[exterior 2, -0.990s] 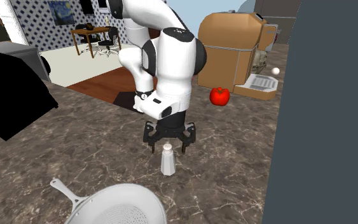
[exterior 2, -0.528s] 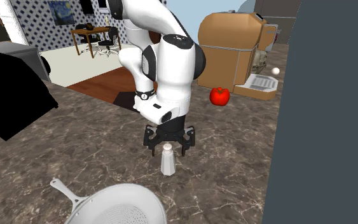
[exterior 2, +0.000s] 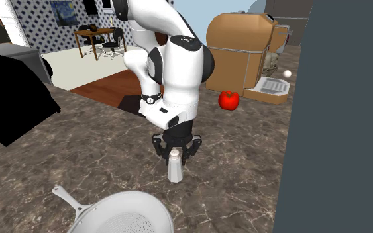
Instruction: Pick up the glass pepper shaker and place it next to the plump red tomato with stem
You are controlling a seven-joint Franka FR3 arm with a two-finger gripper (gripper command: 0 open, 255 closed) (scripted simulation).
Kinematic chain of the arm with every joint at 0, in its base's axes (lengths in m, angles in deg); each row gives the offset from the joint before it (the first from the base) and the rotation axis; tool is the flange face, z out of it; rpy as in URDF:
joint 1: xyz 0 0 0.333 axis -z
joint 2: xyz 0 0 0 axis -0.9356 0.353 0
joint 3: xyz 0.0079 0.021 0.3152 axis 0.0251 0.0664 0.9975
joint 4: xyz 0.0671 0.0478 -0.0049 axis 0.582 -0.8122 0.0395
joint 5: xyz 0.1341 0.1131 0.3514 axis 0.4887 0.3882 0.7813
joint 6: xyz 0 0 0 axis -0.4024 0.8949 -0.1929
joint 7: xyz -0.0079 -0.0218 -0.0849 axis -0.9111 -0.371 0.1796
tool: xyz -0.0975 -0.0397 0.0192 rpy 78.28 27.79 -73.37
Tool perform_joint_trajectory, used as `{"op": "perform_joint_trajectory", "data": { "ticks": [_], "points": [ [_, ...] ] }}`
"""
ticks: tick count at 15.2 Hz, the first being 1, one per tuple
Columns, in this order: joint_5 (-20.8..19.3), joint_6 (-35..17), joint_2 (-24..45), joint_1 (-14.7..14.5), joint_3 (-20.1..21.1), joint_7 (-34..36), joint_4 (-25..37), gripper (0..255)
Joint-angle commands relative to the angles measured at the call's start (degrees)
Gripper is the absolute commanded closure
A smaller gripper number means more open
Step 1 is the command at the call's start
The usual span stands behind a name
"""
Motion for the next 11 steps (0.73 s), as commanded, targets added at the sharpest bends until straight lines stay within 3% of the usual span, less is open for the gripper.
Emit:
{"op": "perform_joint_trajectory", "data": {
  "ticks": [1, 11],
  "points": [
    [0.00, 0.00, 0.01, 0.00, 0.00, 0.00, -0.02, 255],
    [1.01, 4.48, -2.20, 0.17, 0.38, -0.98, 2.39, 255]
  ]
}}
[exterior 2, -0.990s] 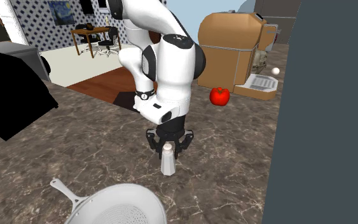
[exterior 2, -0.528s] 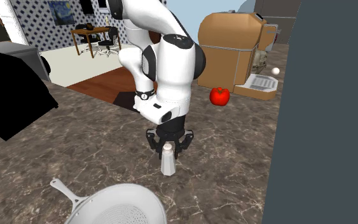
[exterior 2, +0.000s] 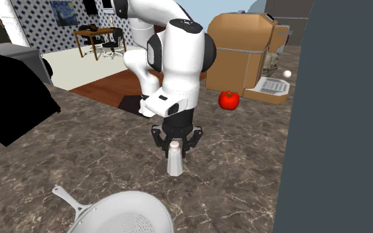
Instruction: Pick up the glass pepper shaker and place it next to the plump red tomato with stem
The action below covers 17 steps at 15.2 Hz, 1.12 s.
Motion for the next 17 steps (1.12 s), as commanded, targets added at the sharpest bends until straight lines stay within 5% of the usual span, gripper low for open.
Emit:
{"op": "perform_joint_trajectory", "data": {
  "ticks": [1, 17],
  "points": [
    [0.27, 1.26, -0.58, 0.09, 0.07, -0.33, 0.71, 255],
    [1.74, 12.32, -3.50, 0.04, 0.57, -2.13, 9.06, 255]
  ]
}}
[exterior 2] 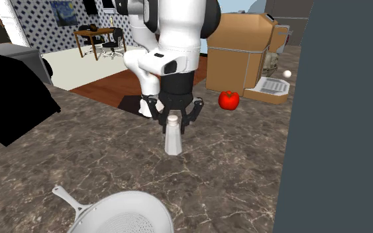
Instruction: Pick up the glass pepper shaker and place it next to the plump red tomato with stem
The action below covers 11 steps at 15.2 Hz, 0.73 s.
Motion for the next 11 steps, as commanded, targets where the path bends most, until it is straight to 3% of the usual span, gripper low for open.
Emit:
{"op": "perform_joint_trajectory", "data": {
  "ticks": [1, 11],
  "points": [
    [0.08, 1.52, -0.08, -0.11, 0.07, -0.11, 1.43, 255],
    [0.32, 8.48, -0.17, -0.44, 0.22, -0.88, 8.35, 255]
  ]
}}
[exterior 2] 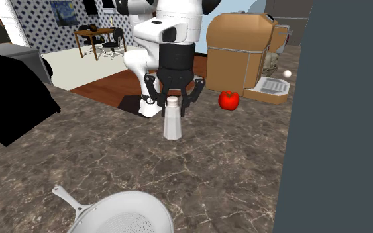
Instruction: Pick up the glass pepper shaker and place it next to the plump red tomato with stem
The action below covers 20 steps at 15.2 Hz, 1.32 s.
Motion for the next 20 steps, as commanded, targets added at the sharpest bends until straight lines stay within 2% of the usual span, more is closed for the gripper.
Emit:
{"op": "perform_joint_trajectory", "data": {
  "ticks": [1, 10, 20],
  "points": [
    [0.49, -0.32, -2.17, -0.10, 0.31, 0.52, -2.50, 255],
    [5.39, -4.47, -19.67, -2.10, 3.09, 5.21, -23.92, 255],
    [12.02, -3.98, -36.07, -7.06, 6.90, 11.10, -39.33, 255]
  ]
}}
